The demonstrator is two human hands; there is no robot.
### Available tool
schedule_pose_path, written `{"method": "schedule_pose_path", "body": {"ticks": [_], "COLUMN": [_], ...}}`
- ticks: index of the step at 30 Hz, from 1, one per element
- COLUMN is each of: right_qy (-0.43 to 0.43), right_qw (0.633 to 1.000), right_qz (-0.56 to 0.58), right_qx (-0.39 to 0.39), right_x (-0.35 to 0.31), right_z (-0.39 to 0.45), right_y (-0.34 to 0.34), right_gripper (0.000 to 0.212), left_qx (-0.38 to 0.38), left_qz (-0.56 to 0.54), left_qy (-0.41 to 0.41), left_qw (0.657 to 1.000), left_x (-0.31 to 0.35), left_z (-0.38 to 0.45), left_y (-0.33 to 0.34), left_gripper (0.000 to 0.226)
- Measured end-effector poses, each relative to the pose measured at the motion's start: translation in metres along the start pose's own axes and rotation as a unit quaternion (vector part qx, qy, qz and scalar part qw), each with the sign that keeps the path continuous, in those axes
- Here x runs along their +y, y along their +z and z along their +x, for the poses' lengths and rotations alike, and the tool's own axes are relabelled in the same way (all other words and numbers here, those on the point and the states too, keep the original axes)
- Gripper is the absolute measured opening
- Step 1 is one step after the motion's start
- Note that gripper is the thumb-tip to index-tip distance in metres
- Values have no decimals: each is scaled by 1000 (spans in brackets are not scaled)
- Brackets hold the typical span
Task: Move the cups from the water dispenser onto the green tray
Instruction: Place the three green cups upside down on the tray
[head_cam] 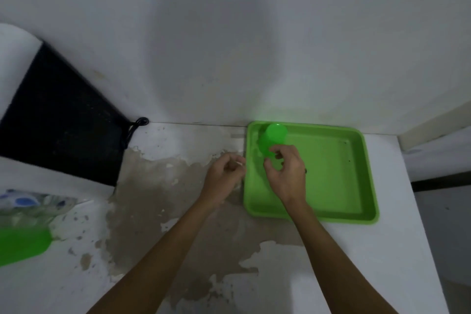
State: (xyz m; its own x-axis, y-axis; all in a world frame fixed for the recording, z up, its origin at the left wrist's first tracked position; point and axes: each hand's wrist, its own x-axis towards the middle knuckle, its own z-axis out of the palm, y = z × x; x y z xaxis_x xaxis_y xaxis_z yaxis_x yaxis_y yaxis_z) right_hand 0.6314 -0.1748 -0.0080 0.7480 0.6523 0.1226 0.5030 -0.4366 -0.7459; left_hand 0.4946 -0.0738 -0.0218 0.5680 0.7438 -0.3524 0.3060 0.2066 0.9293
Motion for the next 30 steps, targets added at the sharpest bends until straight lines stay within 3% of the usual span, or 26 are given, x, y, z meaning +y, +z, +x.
{"method": "schedule_pose_path", "body": {"ticks": [6, 13, 14, 21, 26, 28, 30], "right_qy": [-23, -32, -50, -51, -42, -39, -29], "right_qw": [996, 979, 971, 954, 949, 949, 952], "right_qz": [45, 71, 80, 83, 71, 67, 62], "right_qx": [-73, -190, -218, -283, -305, -305, -300], "right_x": [-52, -122, -156, -223, -257, -265, -275], "right_z": [-46, -103, -124, -177, -207, -213, -217], "right_y": [34, 104, 133, 212, 261, 273, 282], "right_gripper": [9, 21, 23, 28, 23, 19, 17], "left_qx": [34, 63, 94, 155, 257, 232, 178], "left_qz": [88, 189, 192, 229, 370, 447, 495], "left_qy": [50, 61, 59, 84, 145, 150, 103], "left_qw": [994, 978, 975, 957, 881, 851, 844], "left_x": [-18, -51, -59, -86, -103, -106, -110], "left_z": [-60, -127, -148, -197, -213, -207, -203], "left_y": [-87, -212, -259, -357, -418, -433, -443], "left_gripper": [14, 12, 13, 22, 29, 39, 53]}}
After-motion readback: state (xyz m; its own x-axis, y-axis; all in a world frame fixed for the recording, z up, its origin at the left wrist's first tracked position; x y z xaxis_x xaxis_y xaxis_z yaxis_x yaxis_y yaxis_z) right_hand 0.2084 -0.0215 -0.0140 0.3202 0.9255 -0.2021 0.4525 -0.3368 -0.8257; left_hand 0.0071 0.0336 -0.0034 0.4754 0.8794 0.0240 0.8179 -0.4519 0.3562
